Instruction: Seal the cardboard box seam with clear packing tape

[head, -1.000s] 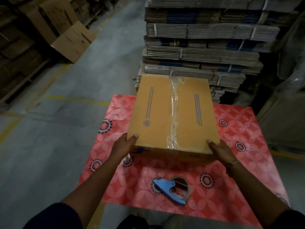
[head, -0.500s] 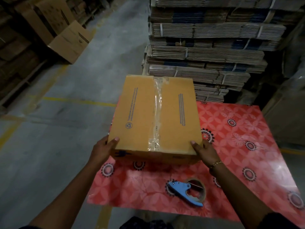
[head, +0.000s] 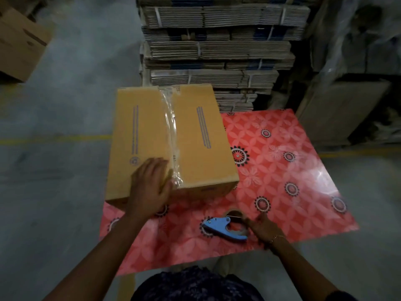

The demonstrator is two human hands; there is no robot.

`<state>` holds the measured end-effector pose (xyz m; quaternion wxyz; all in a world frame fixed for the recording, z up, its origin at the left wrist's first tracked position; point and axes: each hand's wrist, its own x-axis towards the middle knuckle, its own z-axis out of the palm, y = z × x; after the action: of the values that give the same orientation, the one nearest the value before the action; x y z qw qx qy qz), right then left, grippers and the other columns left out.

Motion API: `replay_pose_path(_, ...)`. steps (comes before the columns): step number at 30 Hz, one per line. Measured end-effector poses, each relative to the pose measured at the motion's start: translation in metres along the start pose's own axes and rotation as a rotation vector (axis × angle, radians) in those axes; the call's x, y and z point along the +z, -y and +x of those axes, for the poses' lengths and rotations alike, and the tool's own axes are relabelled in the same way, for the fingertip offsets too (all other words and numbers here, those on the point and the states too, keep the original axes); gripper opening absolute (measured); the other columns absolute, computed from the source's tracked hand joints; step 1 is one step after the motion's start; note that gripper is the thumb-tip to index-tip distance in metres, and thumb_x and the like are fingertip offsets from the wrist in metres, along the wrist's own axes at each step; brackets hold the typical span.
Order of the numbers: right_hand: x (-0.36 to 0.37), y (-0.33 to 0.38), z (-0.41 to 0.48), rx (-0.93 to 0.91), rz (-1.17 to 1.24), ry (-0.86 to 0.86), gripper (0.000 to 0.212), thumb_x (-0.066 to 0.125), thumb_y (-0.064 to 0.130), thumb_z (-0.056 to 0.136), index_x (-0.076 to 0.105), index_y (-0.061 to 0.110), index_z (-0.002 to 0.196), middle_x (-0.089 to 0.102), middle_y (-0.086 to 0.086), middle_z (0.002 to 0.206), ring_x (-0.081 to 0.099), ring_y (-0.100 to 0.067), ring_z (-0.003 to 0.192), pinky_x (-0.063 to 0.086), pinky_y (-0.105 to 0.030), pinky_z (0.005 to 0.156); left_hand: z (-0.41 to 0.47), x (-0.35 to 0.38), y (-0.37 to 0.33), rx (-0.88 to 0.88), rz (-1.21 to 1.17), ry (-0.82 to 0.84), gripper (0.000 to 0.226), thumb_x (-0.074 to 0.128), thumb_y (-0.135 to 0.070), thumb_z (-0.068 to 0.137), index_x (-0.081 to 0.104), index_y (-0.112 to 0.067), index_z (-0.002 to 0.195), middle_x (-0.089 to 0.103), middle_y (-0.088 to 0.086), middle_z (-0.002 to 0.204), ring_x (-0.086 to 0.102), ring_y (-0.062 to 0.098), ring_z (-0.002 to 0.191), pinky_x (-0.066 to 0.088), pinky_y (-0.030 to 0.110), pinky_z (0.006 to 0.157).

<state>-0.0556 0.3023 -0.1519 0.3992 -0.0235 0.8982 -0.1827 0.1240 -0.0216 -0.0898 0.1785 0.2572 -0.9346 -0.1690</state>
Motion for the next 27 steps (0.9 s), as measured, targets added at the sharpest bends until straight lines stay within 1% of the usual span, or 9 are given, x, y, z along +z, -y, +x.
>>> replay_pose_path(4,0.037,-0.005,-0.002,0.171,0.290,0.138,0.100,0.057,0.078,0.072,0.043,0.003,0.137,0.068,-0.026,0.114,0.073,-0.035,0.073,0.056,-0.035,0.054,0.003,0.025,-0.024,0.035,0.079,0.145,0.061,0.041,-0.056,0.094,0.051,-0.019,0.143,0.049,0.006,0.155,0.042,0.029,0.144,0.033,0.050,0.112)
replay_pose_path(7,0.057,-0.003,-0.001,0.231,0.544,0.138,0.071,0.065,0.048,0.087,0.039,0.005,0.138,0.071,-0.027,0.097,0.075,-0.036,0.066,0.060,-0.038,0.053,0.002,0.032,-0.026,0.017,0.109,0.146,0.062,0.039,-0.059,0.094,0.055,-0.019,0.139,0.051,0.006,0.153,0.043,0.029,0.143,0.031,0.050,0.114)
replay_pose_path(10,0.054,0.001,-0.006,0.200,0.674,0.147,0.048,0.065,0.028,0.086,0.048,0.007,0.126,0.069,-0.024,0.104,0.074,-0.036,0.071,0.059,-0.037,0.057,0.003,0.029,-0.026,-0.051,-0.072,0.102,0.056,0.045,-0.057,0.093,0.060,-0.020,0.132,0.059,0.003,0.143,0.045,0.030,0.140,0.036,0.049,0.111)
replay_pose_path(14,0.006,0.026,-0.028,-0.072,0.625,0.099,0.007,0.059,0.013,0.094,0.052,0.012,0.092,0.063,-0.017,0.087,0.067,-0.028,0.070,0.060,-0.054,0.068,-0.001,0.014,-0.037,-0.048,-0.344,0.034,0.038,0.052,-0.049,0.093,0.069,-0.020,0.111,0.069,-0.003,0.114,0.059,0.019,0.112,0.047,0.038,0.094)
replay_pose_path(16,-0.033,0.053,-0.050,-0.266,0.610,0.166,0.005,0.055,0.008,0.094,0.055,0.014,0.095,0.066,-0.011,0.079,0.069,-0.020,0.064,0.060,-0.040,0.059,-0.001,0.005,-0.055,-0.237,-0.640,0.120,0.033,0.055,-0.055,0.088,0.070,-0.027,0.094,0.072,-0.009,0.094,0.064,0.006,0.090,0.047,0.032,0.081)
replay_pose_path(18,-0.076,0.089,-0.070,-0.449,0.579,0.227,0.019,0.057,0.011,0.089,0.059,0.014,0.107,0.071,-0.005,0.075,0.070,-0.019,0.063,0.056,-0.031,0.052,0.008,-0.005,-0.082,-0.581,-1.002,0.334,0.047,0.063,-0.067,0.078,0.073,-0.023,0.090,0.076,-0.004,0.088,0.066,0.009,0.078,0.048,0.031,0.074)
replay_pose_path(20,-0.115,0.128,-0.086,-0.599,0.534,0.251,0.026,0.056,0.013,0.086,0.061,0.019,0.111,0.071,-0.003,0.077,0.069,-0.021,0.065,0.058,-0.034,0.056,0.017,-0.020,-0.116,-0.819,-1.353,0.660,0.066,0.061,-0.075,0.073,0.074,-0.015,0.098,0.073,0.006,0.092,0.064,0.020,0.075,0.046,0.031,0.066)
replay_pose_path(23,-0.159,0.178,-0.108,-0.804,0.461,0.244,0.027,0.054,0.016,0.083,0.058,0.014,0.109,0.068,-0.006,0.082,0.068,-0.020,0.067,0.057,-0.033,0.054,0.034,-0.049,-0.167,-0.684,-1.728,0.936,0.079,0.044,-0.075,0.090,0.071,-0.006,0.116,0.071,0.019,0.104,0.068,0.031,0.085,0.051,0.038,0.076)
replay_pose_path(27,-0.198,0.201,-0.131,-1.042,0.435,0.064,0.026,0.062,0.008,0.089,0.055,0.021,0.110,0.065,0.001,0.096,0.065,0.001,0.075,0.052,-0.018,0.060,0.060,-0.083,-0.218,-0.603,-1.817,0.636,0.056,0.048,-0.052,0.097,0.079,-0.006,0.099,0.074,0.019,0.089,0.071,0.028,0.067,0.058,0.032,0.058)
